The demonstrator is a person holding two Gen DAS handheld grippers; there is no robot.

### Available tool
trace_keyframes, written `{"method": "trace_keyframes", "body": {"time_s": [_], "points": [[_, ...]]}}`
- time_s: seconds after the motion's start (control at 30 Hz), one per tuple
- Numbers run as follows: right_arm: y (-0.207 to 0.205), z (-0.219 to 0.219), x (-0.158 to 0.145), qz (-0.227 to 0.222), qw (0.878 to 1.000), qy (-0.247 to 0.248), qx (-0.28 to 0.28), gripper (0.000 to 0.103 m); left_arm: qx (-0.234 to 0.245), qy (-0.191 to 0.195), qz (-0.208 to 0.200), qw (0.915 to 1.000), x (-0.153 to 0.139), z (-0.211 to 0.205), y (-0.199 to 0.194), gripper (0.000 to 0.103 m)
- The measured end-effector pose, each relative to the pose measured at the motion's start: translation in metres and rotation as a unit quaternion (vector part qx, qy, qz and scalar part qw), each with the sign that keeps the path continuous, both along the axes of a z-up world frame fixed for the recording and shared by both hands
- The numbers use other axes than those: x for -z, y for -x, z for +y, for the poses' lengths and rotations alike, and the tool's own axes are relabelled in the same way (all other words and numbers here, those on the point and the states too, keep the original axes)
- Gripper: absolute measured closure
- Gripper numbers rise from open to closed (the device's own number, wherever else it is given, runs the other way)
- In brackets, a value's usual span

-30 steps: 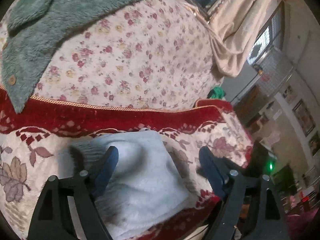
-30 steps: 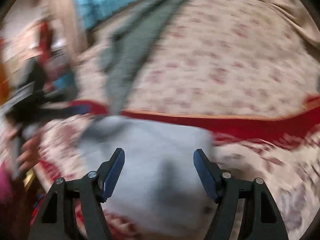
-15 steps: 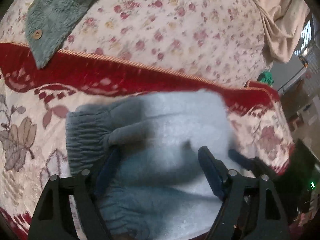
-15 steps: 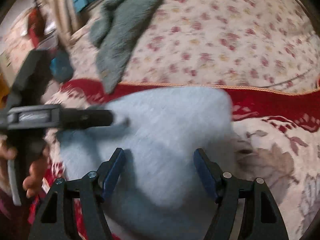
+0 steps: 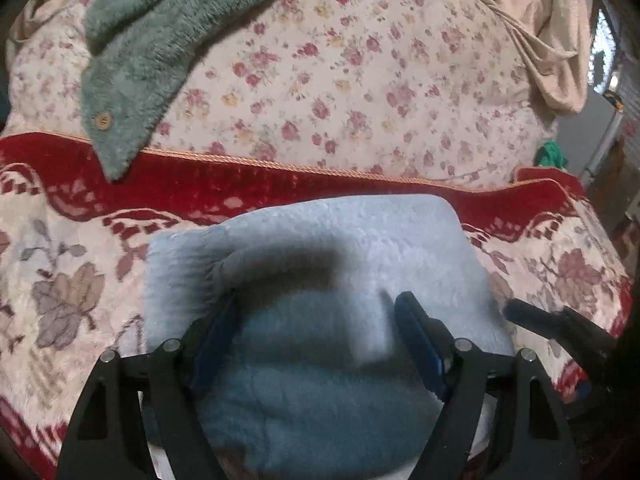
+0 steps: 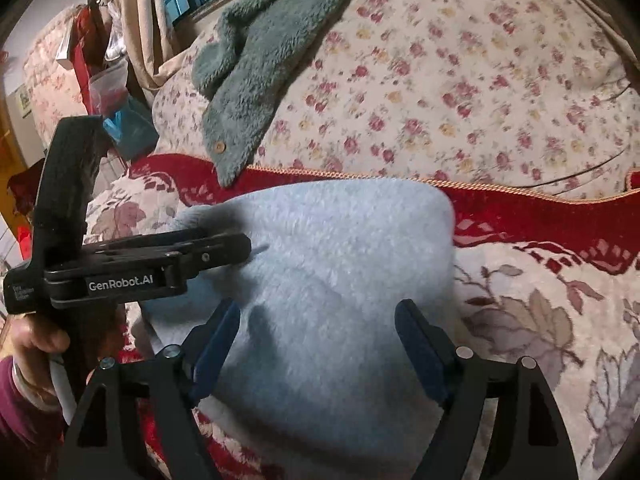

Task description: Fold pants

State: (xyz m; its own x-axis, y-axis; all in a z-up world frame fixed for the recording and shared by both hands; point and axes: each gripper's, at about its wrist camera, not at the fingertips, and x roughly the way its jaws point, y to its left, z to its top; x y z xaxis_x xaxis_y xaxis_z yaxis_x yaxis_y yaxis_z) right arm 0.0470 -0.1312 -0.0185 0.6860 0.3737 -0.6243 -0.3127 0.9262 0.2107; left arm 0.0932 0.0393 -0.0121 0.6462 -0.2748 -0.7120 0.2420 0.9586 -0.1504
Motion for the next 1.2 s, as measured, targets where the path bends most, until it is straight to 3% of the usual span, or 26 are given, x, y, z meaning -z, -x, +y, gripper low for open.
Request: {"method": "trace_keyframes", "body": {"time_s": [0.37,0.63,0.7,0.8,0.9,1.1,1.2], "points": [[0.008,-0.009,-0.008,0.009,1.0,-0.015,0.019,0.019,-0.04,-0.025,-0.032,0.9984,-0.021,0.007,0.027,0.021],[0.01,-0.017,-0.009,0.018,0.999,-0.034,0.007,0.018,-0.061,-0.005,-0.032,0.9976,-0.03,0.03,0.038,0.021],[0.009,-0.026,-0.007,0.025,0.999,-0.048,0.001,0.017,-0.061,0.008,-0.023,0.9979,-0.031,0.039,0.038,0.016],[0.003,-0.049,0.0,0.045,0.995,-0.089,0.006,0.008,-0.049,0.059,-0.007,0.997,-0.033,0.058,0.036,0.01],[-0.009,-0.075,0.014,0.081,0.986,-0.144,0.016,0.006,-0.049,0.114,0.024,0.992,-0.03,0.082,0.027,0.002],[-0.032,-0.108,0.051,0.152,0.949,-0.274,0.015,0.003,-0.067,0.204,0.088,0.9726,-0.006,0.125,0.005,0.0],[-0.04,-0.11,0.064,0.172,0.938,-0.301,0.013,0.002,-0.054,0.27,0.127,0.9529,0.012,0.137,-0.004,0.0]]}}
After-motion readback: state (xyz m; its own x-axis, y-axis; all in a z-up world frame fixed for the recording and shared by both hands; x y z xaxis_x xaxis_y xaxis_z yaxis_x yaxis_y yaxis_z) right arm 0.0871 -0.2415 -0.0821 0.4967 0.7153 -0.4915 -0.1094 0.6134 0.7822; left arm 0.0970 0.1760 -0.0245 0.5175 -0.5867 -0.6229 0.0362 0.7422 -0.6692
